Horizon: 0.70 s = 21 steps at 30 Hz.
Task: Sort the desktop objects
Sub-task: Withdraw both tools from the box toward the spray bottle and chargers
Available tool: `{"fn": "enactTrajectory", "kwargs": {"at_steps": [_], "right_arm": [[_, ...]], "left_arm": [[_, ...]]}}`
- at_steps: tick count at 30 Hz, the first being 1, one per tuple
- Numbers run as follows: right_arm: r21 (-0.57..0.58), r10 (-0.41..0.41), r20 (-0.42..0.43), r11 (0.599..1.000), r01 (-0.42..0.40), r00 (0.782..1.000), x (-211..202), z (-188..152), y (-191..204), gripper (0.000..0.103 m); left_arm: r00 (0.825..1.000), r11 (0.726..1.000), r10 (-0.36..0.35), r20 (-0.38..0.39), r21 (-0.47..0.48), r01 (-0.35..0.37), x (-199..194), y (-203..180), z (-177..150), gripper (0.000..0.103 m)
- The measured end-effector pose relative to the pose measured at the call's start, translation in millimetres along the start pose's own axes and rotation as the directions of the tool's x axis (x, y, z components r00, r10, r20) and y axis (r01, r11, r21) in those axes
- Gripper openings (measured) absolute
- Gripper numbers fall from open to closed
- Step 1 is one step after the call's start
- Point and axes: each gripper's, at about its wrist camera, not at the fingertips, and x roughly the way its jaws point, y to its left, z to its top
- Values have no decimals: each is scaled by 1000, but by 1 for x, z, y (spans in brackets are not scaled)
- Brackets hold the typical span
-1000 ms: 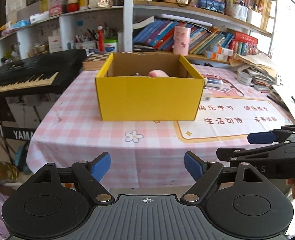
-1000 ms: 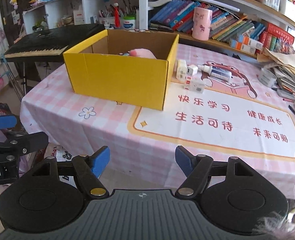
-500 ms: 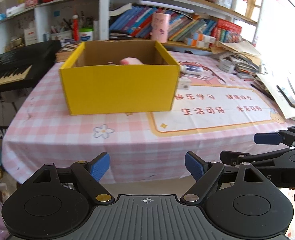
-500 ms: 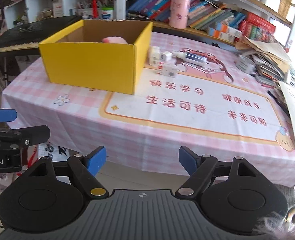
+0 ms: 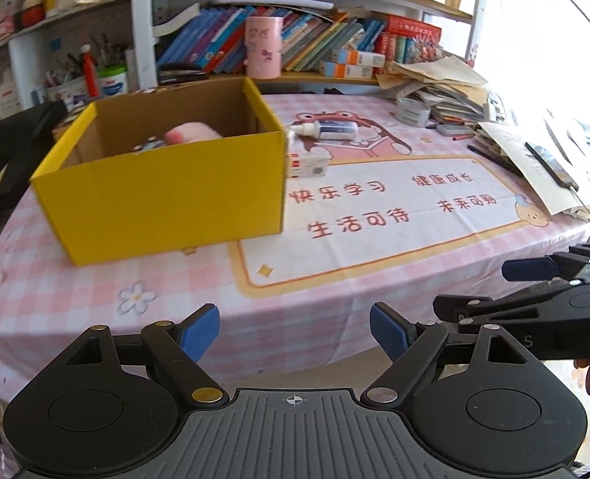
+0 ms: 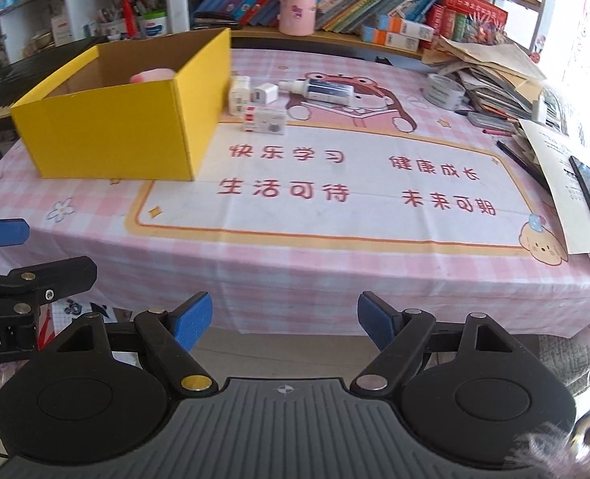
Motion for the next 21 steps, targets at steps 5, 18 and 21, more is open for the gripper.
{"fn": "enactTrajectory", "kwargs": {"at_steps": [5, 18, 21], "right_arm": [[7, 1, -3, 1000, -1, 1000, 14, 11, -20, 79], [-47, 28, 25, 999, -27, 999, 60, 75, -94, 79], [-40, 44, 38, 998, -42, 998, 73, 92, -115, 78]], "left_arm": [[1000, 1000, 2, -3, 20, -2, 18, -15, 16, 85], [998, 998, 48, 42, -53, -46, 80, -60, 78, 85], [995, 994, 80, 60, -80, -75, 93, -70, 92, 85]]}}
